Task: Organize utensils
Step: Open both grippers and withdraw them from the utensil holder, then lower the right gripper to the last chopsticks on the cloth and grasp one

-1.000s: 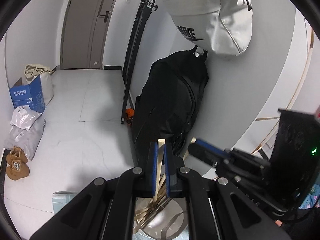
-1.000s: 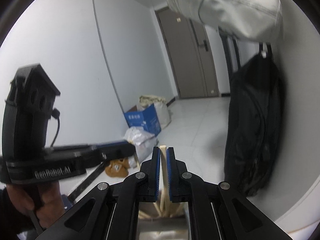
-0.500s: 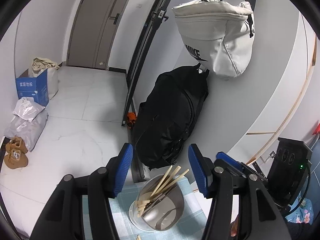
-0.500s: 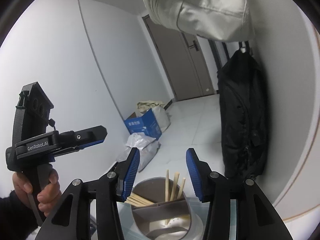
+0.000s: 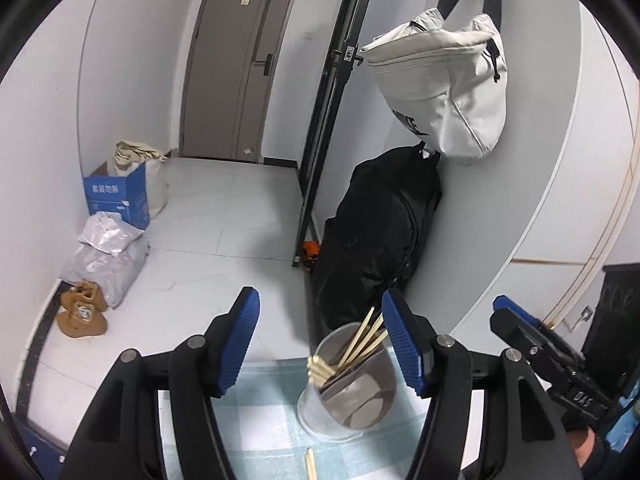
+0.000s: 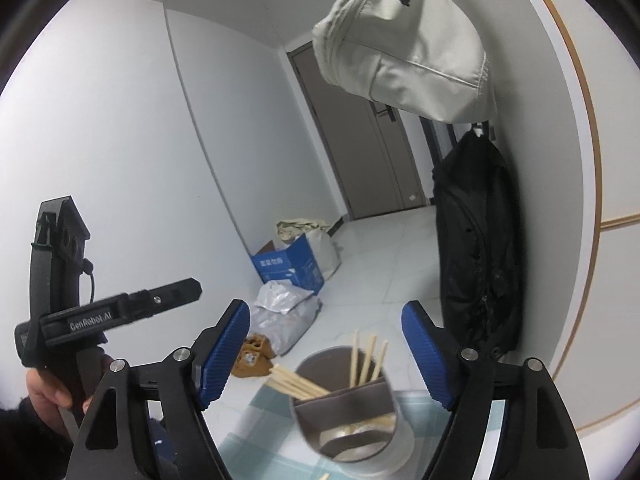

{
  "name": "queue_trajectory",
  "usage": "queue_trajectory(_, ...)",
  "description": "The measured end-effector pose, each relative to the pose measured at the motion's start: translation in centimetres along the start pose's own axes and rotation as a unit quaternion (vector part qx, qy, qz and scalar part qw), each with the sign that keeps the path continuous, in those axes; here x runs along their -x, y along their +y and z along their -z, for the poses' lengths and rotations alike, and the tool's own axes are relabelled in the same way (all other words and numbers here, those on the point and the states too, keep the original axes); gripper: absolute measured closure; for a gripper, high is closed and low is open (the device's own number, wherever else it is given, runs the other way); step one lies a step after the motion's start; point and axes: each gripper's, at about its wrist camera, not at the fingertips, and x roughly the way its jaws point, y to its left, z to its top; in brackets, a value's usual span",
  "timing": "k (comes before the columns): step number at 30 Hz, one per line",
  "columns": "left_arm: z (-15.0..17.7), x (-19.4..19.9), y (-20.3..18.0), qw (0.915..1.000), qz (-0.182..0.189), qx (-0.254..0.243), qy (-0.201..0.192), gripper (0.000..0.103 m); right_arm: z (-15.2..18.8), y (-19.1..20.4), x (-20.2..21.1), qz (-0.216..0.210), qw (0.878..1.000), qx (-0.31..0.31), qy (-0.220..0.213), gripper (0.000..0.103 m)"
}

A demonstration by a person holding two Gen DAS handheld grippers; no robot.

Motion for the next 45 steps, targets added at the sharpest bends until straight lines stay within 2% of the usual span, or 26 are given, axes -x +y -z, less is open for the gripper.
queue_trajectory(2,0.4,0.6,-0.4,1.0000,-0.004,-0.003,-0.001,0.035,0.3,0.6,0.5,-0.003,1.000,0.001,0.001,0.021)
queue_trajectory(15,3.6,2.8,-1.0,0.9995,-0.027,-0.012,-0.008,0.032,2.8,2.7,3.3,-0.003,1.000,0.015,-0.010,0.006)
queue_trajectory(22,6.1,2.8,-1.0,0.9992,-0.039,-0.012,0.000,0.031,5.5,3.2,4.0,0.001,1.000,0.017,0.000,0.003)
queue_trajectory(24,6.9,2.7,-0.9,0.9990,-0.043,-0.012,0.002,0.024,6.3,3.4,4.1,0.004,1.000,0.019,0.004,0.002)
queue_trajectory(29,8.7,2.6,-0.2,0.9987,-0.050,-0.013,-0.002,0.023,8.3,3.7,3.9,0.010,0.999,0.025,0.019,0.002)
queue_trajectory(35,11.1,2.0,1.6,0.9978,-0.065,0.002,-0.012,0.023,10.9,3.8,3.1,0.015,0.998,0.026,0.052,0.002)
queue_trajectory(42,14.3,-1.5,4.1,0.9962,-0.067,0.036,0.042,0.023,14.7,3.9,0.9,0.029,0.992,0.031,0.119,0.003)
queue_trajectory(45,15.9,-2.5,5.2,0.9953,-0.066,0.044,0.056,0.023,16.5,3.7,-0.5,0.024,0.987,0.024,0.158,0.011)
